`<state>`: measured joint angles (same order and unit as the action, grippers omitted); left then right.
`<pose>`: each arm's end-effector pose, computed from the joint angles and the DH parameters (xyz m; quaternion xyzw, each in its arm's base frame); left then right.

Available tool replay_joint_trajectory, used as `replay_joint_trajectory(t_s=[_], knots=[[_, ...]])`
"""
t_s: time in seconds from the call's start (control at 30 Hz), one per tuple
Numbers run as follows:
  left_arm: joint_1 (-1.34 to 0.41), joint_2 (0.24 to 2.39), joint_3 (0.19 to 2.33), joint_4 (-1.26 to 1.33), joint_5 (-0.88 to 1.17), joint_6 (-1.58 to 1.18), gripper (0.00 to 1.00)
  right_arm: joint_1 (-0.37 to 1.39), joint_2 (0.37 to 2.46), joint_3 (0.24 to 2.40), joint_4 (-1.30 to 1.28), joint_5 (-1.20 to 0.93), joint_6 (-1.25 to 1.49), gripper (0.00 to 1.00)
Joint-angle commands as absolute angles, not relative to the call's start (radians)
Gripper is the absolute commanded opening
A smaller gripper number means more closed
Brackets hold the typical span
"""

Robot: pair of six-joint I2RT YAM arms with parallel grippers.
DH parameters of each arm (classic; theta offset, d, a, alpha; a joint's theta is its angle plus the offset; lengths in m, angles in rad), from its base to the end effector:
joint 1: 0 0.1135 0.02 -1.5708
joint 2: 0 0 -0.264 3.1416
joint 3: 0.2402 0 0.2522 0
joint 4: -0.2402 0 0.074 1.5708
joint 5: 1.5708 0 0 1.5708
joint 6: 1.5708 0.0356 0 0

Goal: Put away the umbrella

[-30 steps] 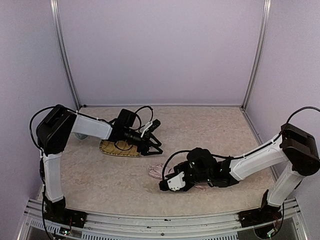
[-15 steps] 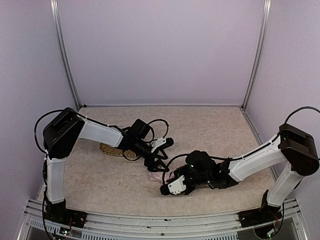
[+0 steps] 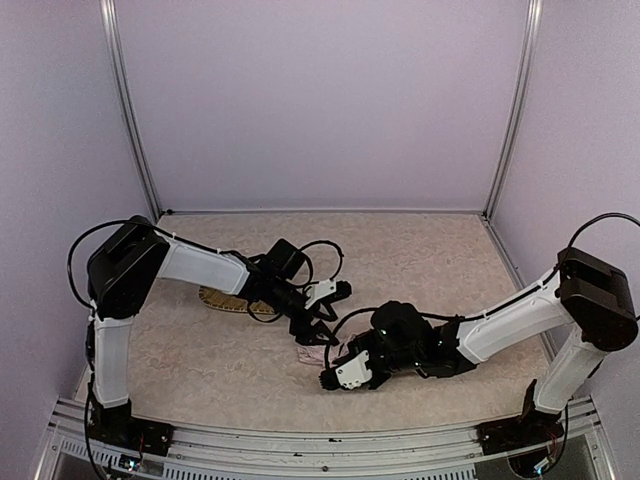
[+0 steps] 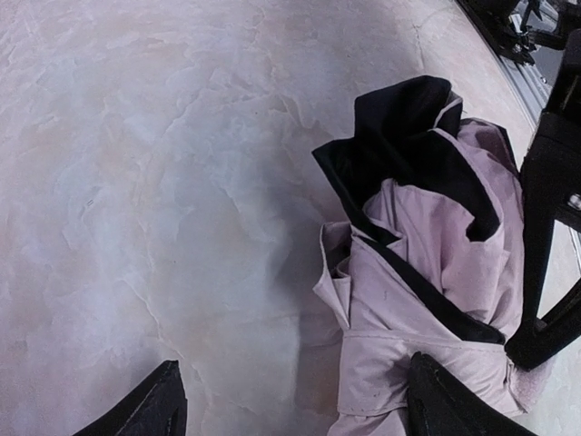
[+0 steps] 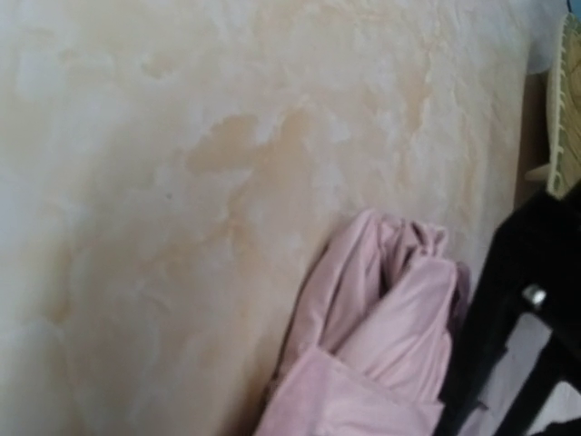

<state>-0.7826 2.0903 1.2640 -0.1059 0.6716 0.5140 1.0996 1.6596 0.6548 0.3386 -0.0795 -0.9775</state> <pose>0.2835 -0.3132 0.1214 0.6237 0.6521 -0.3497 0.2518 0.1389 0.2788 0.1342 -0.7832 0.4411 0.0623 0.4337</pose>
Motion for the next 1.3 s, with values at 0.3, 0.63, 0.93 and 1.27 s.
replay_joint_trajectory(t_s=[0.3, 0.63, 0.93, 1.27], knots=[[-0.798, 2.309, 1.303, -0.361, 0.514, 0.568, 0.75, 1.124, 1.683, 0.623, 0.347, -0.016, -0.959, 0.14], [-0.799, 2.313, 1.304, -0.348, 0.485, 0.555, 0.75, 1.188, 1.609, 0.609, 0.218, 0.013, -0.900, 0.29], [-0.801, 2.307, 1.309, -0.351, 0.478, 0.560, 0.75, 1.183, 1.441, 0.653, 0.173, -0.015, -0.767, 0.38], [-0.800, 2.305, 1.305, -0.346, 0.490, 0.554, 0.75, 1.065, 1.412, 0.725, 0.091, -0.054, -0.508, 0.84]])
